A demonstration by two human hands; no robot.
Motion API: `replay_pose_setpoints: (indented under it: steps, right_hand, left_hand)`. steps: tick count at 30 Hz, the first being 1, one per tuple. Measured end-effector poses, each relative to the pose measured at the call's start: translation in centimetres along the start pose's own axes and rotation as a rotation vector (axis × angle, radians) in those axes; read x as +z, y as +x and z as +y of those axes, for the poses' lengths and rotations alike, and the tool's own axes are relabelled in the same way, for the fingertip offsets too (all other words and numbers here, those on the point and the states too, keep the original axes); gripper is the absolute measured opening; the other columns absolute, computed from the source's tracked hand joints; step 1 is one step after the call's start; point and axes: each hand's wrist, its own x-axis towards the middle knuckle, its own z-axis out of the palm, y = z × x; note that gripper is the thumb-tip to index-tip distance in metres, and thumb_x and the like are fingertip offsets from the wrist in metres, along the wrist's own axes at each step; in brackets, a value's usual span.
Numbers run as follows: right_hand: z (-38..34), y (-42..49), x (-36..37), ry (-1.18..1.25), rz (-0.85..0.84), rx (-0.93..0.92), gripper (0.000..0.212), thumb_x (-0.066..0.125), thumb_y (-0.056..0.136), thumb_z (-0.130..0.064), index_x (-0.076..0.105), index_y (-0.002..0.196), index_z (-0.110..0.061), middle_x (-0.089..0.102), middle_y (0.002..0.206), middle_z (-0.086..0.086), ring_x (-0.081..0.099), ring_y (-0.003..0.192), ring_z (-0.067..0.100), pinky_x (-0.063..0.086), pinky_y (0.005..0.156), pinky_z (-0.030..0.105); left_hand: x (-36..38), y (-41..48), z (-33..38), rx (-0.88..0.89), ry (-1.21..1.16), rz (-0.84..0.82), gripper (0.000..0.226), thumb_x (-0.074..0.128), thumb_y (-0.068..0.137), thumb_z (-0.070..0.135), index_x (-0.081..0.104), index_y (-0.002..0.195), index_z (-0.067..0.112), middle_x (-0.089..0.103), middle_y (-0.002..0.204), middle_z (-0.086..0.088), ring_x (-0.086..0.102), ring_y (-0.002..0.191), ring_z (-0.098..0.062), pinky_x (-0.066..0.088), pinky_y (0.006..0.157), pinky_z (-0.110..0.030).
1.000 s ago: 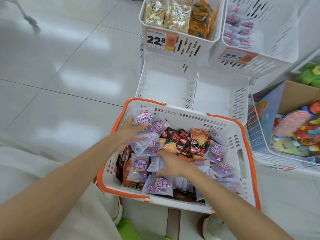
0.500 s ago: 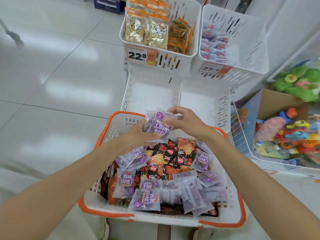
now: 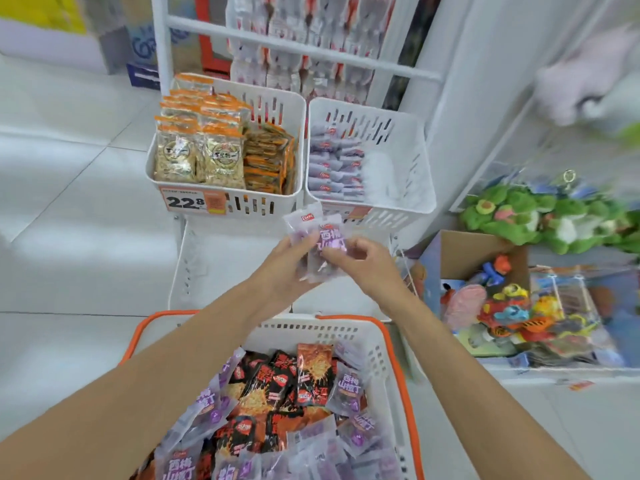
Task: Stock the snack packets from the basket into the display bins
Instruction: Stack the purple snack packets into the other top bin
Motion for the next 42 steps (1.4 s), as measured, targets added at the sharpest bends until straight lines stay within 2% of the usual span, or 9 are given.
replay_pose_setpoints:
  steps: [6, 12, 14, 17, 19, 24, 28, 33, 42]
  right_hand:
    - [-1.4, 3.2, -4.1, -0.014, -0.095, 0.006, 0.032, 0.068, 0.091, -0.03, 0.054, 0.116, -0.016, 0.066, 0.108, -0.002, 0.063, 0.095, 0.01, 0.05, 0.074, 0.015]
    - [-3.9, 8.7, -10.8, 0.012, -0.191, -0.073, 0.118, 0.085, 0.074, -0.023, 0.001, 0.152, -0.047, 0.046, 0.141, -0.001, 0.061, 0.112, 0.008, 0.053, 0.088, 0.024]
    - [-5.5, 10.4, -12.9, -0.116, -0.294, -0.142, 0.113, 0.082, 0.077, -0.009, 0.005, 0.152, -0.045, 0.061, 0.123, -0.007, 0.065, 0.099, 0.008, 0.054, 0.08, 0.023]
    - [-6.7, 13.5, -14.7, -0.269, -0.341, -0.109, 0.079, 0.082, 0.076, -0.004, 0.045, 0.143, -0.023, 0.069, 0.103, -0.004, 0.068, 0.085, 0.012, 0.059, 0.073, 0.032]
    - [-6.4, 15.4, -15.8, -0.324, -0.249, -0.118, 0.052, 0.083, 0.074, -0.003, 0.061, 0.12, -0.015, 0.066, 0.096, 0.0, 0.067, 0.071, 0.01, 0.058, 0.064, 0.03]
    - [-1.1, 19.0, -16.5, -0.764, -0.026, -0.264, 0.042, 0.08, 0.073, -0.013, 0.049, 0.097, -0.028, 0.055, 0.098, 0.004, 0.054, 0.085, 0.022, 0.043, 0.072, 0.031]
    - [3.1, 20.2, -14.7, -0.841, -0.235, -0.227, 0.039, 0.073, 0.078, -0.014, 0.049, 0.105, -0.028, 0.048, 0.098, 0.0, 0.052, 0.092, 0.023, 0.045, 0.084, 0.037]
    - [1.5, 20.9, -14.2, -0.589, -0.553, 0.273, 0.055, 0.059, 0.095, -0.045, 0.043, 0.145, -0.028, 0.044, 0.133, -0.006, 0.055, 0.121, 0.016, 0.044, 0.094, 0.021]
    - [2.8, 21.8, -14.0, -0.652, -0.486, -0.013, 0.034, 0.071, 0.09, -0.028, 0.062, 0.123, -0.025, 0.053, 0.134, -0.008, 0.052, 0.121, 0.01, 0.043, 0.099, 0.025]
  left_hand:
    - [1.9, 4.6, 3.2, 0.038, 0.204, -0.173, 0.046, 0.063, 0.089, -0.001, 0.049, 0.132, 0.0, 0.067, 0.12, -0.016, 0.067, 0.109, -0.027, 0.057, 0.088, -0.033]
    - [4.0, 10.4, 6.8, 0.126, 0.592, -0.28, 0.05, 0.069, 0.083, -0.011, 0.05, 0.121, 0.016, 0.066, 0.117, 0.002, 0.064, 0.109, -0.008, 0.055, 0.084, -0.023]
    - [5.2, 12.7, 8.2, 0.152, 0.783, -0.317, 0.052, 0.076, 0.082, 0.001, 0.047, 0.12, 0.021, 0.064, 0.116, 0.001, 0.064, 0.105, 0.0, 0.055, 0.082, -0.023]
    - [6.0, 16.2, 8.7, 0.195, 1.061, -0.306, 0.076, 0.084, 0.073, 0.045, 0.045, 0.128, 0.012, 0.061, 0.121, -0.016, 0.061, 0.11, -0.034, 0.053, 0.091, -0.052]
    - [6.2, 17.9, 9.1, 0.263, 1.21, -0.297, 0.074, 0.08, 0.077, 0.044, 0.042, 0.134, 0.016, 0.059, 0.129, -0.004, 0.058, 0.113, -0.025, 0.051, 0.094, -0.028]
    - [3.4, 20.0, 8.4, 0.256, 1.938, -0.204, 0.112, 0.049, 0.072, 0.084, 0.002, 0.157, 0.028, 0.0, 0.165, 0.004, -0.005, 0.152, -0.018, 0.0, 0.121, -0.052]
    - [1.4, 20.5, 6.6, 0.138, 2.009, -0.207, 0.115, 0.02, 0.065, 0.094, -0.007, 0.156, 0.029, -0.013, 0.164, 0.007, -0.021, 0.148, -0.013, -0.015, 0.119, -0.048]
    - [1.0, 20.7, 6.5, 0.155, 2.011, -0.195, 0.114, 0.017, 0.064, 0.095, -0.008, 0.155, 0.03, -0.015, 0.163, 0.009, -0.021, 0.148, -0.009, -0.014, 0.12, -0.047]
    - [1.0, 20.6, 6.4, 0.18, 1.973, -0.189, 0.113, 0.02, 0.065, 0.095, -0.006, 0.155, 0.032, -0.009, 0.164, 0.009, -0.014, 0.149, -0.008, -0.01, 0.121, -0.048]
